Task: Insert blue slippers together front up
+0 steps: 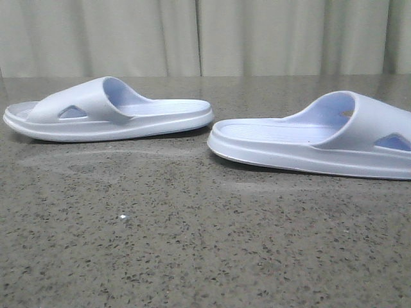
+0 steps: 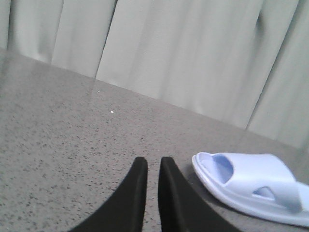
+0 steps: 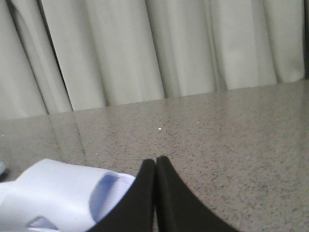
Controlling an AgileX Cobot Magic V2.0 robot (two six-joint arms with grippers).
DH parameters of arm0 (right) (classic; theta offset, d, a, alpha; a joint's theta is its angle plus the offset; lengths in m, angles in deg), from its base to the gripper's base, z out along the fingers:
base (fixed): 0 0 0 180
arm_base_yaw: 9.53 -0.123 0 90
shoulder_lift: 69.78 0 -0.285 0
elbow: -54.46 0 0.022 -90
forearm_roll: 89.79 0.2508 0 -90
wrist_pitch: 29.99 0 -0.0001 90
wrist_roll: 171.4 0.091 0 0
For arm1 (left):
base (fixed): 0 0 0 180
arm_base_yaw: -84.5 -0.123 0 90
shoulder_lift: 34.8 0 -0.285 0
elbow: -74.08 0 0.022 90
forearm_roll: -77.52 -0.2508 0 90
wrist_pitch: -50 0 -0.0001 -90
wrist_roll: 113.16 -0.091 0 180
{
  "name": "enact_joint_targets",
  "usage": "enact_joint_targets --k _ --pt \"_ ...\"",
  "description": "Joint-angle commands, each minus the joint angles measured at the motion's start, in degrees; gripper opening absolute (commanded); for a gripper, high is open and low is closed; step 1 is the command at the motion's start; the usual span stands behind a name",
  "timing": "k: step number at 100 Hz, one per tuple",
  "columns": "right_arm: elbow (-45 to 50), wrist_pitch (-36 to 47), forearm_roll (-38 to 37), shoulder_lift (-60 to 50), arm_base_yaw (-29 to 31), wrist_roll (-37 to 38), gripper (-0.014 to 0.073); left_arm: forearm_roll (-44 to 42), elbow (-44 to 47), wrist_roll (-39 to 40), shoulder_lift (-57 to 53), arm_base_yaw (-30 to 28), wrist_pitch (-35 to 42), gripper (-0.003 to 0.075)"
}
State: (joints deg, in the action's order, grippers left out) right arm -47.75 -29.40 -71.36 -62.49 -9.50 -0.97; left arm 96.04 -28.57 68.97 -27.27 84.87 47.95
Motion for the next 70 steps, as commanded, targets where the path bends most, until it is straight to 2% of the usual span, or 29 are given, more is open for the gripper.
enact_joint_targets --k 1,11,17,34,46,53,61,70 --pt "1.27 4.65 8.10 -1.24 0.28 0.01 -0.0078 9.78 0.54 0.31 -1.62 0.18 4.68 0.0015" --pt "1.04 4.65 19.38 -1.24 0.28 0.01 -0.0078 22.03 0.20 0.31 -1.62 0.18 4.68 0.0015" --pt "0.33 3.94 23.11 -1.24 0.28 0.01 -0.0078 24.24 -0.54 0.31 -1.62 0.18 3.38 0.0015" --pt "-6.14 -2.37 20.40 1.59 0.28 -1.30 -0.0078 13.96 -7.72 0.23 0.84 0.18 -5.47 0.0015" --pt "-12.02 -7.03 14.72 10.73 0.28 -2.12 -0.0078 2.25 -16.69 0.23 8.72 0.18 -11.35 0.0015" --pt "-15.43 -9.88 14.21 17.43 0.28 -2.12 -0.0078 -2.66 -21.82 0.23 15.18 0.18 -15.81 0.0015" --pt "-19.44 -12.24 13.98 24.33 0.28 -2.12 -0.0078 -4.80 -26.59 0.23 22.47 0.18 -19.72 0.0015" --pt "-23.64 -13.99 12.56 30.28 0.28 -2.28 -0.0078 -4.79 -30.44 0.23 28.54 0.18 -20.81 0.0016"
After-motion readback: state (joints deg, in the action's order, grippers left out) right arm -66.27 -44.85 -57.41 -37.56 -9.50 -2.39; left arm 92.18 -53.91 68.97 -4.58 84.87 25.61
